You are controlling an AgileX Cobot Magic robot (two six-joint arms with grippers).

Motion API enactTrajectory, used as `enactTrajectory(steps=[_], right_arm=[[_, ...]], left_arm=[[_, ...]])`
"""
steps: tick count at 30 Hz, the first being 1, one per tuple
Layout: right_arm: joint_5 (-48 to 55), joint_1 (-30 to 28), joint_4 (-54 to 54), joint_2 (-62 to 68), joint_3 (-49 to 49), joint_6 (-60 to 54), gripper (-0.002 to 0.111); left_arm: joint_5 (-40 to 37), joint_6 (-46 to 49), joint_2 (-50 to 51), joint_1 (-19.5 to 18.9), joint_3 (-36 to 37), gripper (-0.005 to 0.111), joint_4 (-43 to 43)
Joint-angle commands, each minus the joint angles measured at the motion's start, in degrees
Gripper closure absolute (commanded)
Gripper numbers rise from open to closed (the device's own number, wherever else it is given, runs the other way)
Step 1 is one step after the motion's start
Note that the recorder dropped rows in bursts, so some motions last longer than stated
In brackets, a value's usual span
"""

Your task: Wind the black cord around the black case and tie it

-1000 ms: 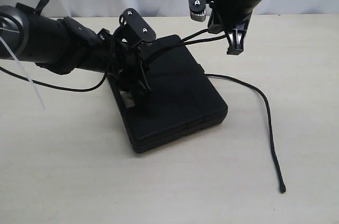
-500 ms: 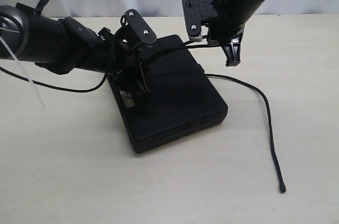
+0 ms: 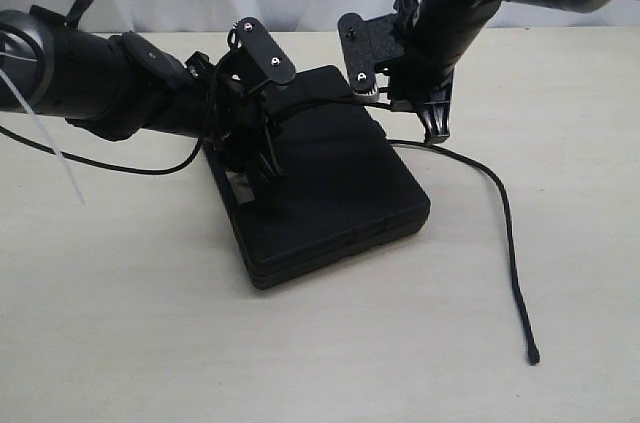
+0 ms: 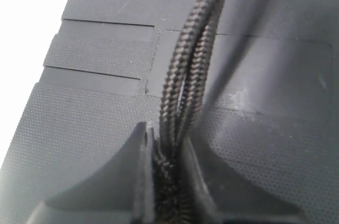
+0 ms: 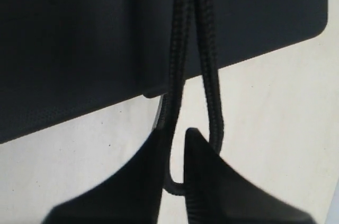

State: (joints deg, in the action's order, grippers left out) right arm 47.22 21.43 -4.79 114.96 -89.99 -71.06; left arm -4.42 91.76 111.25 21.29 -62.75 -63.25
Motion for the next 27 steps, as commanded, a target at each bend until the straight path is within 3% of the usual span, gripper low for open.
enactTrajectory(steps=[1, 2, 3, 6, 14, 16, 20, 24, 27], right_arm=[[-0.66, 0.06, -0.61, 0.15, -0.02, 1.57, 0.071], [-1.08, 0.06, -0.61, 0.15, -0.02, 2.45, 0.064], [-2.06, 0.06, -0.61, 0.15, -0.02, 4.44, 0.049], [-3.45, 0.06, -0.61, 0.15, -0.02, 5.96, 0.032], [-0.93, 0.06, -0.61, -1.48, -0.02, 6.07, 0.031], [0.73, 0.06, -0.61, -2.1, -0.02, 6.07, 0.036], [3.12, 0.06, -0.61, -5.04, -0.02, 7.89, 0.062], [3.23, 0.06, 2.12, -8.32, -0.02, 7.89, 0.104], [1.01, 0.06, 2.24, -8.3, -0.02, 7.41, 0.104]], left_arm=[[0.44, 0.12, 0.07, 0.16, 0.3, 0.107, 0.0], [0.44, 0.12, 0.07, 0.16, 0.3, 0.107, 0.0], [0.44, 0.12, 0.07, 0.16, 0.3, 0.107, 0.0], [0.44, 0.12, 0.07, 0.16, 0.3, 0.107, 0.0], [0.44, 0.12, 0.07, 0.16, 0.3, 0.107, 0.0], [0.44, 0.12, 0.07, 0.16, 0.3, 0.107, 0.0], [0.86, 0.12, 0.07, 0.16, 0.3, 0.107, 0.0], [0.52, 0.12, 0.07, 0.16, 0.3, 0.107, 0.0], [0.52, 0.12, 0.07, 0.16, 0.3, 0.107, 0.0]])
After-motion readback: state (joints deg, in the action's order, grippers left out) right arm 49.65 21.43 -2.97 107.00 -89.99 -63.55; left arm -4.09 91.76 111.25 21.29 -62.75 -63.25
